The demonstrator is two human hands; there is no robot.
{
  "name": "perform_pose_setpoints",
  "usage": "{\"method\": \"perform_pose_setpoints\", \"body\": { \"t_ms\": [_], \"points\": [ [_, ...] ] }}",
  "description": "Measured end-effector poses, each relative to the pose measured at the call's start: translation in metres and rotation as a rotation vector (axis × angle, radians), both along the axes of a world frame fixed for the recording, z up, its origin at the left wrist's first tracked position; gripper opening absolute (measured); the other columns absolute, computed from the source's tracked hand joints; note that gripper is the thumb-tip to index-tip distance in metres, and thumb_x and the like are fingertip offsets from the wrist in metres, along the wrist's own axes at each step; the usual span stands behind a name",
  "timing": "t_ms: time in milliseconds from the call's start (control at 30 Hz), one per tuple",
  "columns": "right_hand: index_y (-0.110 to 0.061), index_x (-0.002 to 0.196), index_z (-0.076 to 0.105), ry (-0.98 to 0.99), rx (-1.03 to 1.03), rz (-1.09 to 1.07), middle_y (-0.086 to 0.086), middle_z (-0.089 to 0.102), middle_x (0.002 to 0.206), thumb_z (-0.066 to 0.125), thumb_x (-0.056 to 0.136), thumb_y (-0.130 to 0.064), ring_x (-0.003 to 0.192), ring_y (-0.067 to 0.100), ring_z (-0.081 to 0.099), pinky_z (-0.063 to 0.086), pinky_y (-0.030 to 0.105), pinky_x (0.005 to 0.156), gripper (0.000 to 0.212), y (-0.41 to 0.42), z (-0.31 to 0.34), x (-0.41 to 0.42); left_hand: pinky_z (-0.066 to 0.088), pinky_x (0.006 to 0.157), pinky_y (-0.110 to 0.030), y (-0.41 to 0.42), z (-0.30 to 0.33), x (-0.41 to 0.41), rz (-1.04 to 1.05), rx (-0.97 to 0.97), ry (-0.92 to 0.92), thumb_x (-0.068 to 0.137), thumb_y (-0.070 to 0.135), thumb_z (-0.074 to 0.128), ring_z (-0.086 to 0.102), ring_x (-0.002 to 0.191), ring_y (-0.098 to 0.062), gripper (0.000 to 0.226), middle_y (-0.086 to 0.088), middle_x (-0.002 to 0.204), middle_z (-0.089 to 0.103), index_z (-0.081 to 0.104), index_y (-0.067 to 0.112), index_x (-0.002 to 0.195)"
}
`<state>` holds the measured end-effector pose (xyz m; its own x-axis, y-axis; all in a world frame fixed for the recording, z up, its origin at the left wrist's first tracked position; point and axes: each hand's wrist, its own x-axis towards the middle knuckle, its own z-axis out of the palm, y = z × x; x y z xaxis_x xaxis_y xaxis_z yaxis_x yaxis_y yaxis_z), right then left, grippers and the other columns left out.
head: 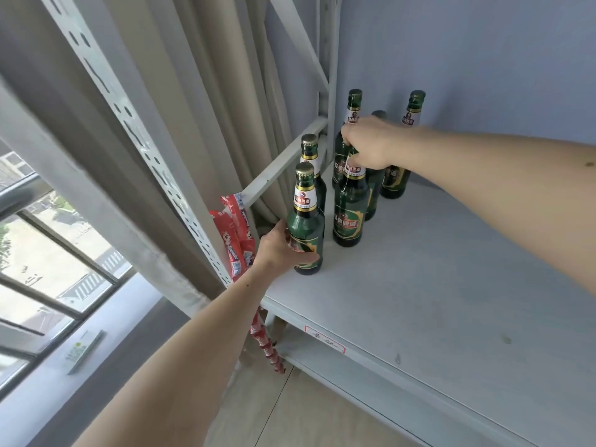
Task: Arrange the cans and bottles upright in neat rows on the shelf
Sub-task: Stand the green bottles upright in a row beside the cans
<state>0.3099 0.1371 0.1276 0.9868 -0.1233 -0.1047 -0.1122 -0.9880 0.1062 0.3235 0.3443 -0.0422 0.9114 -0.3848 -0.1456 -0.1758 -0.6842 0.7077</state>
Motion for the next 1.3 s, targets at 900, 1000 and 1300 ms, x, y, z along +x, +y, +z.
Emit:
{"method": "perform_pose_setpoints", "body": {
  "t_ms": [900, 1000, 1300],
  "points": [
    [-0.003, 0.117, 0.061, -0.053, 0.221, -0.116, 0.008, 0.058, 0.093, 0.067, 0.088, -0.011, 0.09, 0.026, 0.054, 0.035, 0.026, 0.055, 0.031, -0.038, 0.008, -0.093, 0.054, 0.087, -0.036, -0.018, 0.005, -0.039, 0.023, -0.147, -0.038, 0.044, 0.028, 0.092, 0.06, 0.102, -0.018, 0.087, 0.007, 0.108, 0.063, 0.051, 0.027, 0.122],
    [-0.005, 0.109, 0.063, -0.039, 0.211, -0.168, 0.003, 0.057, 0.08, 0.066, 0.085, -0.009, 0.086, 0.025, 0.055, 0.035, 0.024, 0.053, 0.025, -0.054, 0.01, -0.117, 0.055, 0.086, -0.036, -0.034, 0.01, -0.052, -0.054, -0.123, -0.054, 0.045, 0.028, 0.092, 0.059, 0.097, -0.017, 0.083, 0.007, 0.102, 0.061, 0.053, 0.024, 0.119],
    [-0.01, 0.105, 0.063, -0.059, 0.21, -0.368, 0.003, 0.063, 0.086, 0.064, 0.083, -0.008, 0.092, 0.025, 0.059, 0.042, 0.029, 0.061, 0.022, -0.12, 0.028, -0.229, 0.054, 0.08, -0.031, -0.13, 0.027, -0.108, -0.284, -0.116, -0.006, 0.049, 0.023, 0.091, 0.06, 0.093, -0.016, 0.074, 0.009, 0.097, 0.061, 0.051, 0.026, 0.112]
  ]
}}
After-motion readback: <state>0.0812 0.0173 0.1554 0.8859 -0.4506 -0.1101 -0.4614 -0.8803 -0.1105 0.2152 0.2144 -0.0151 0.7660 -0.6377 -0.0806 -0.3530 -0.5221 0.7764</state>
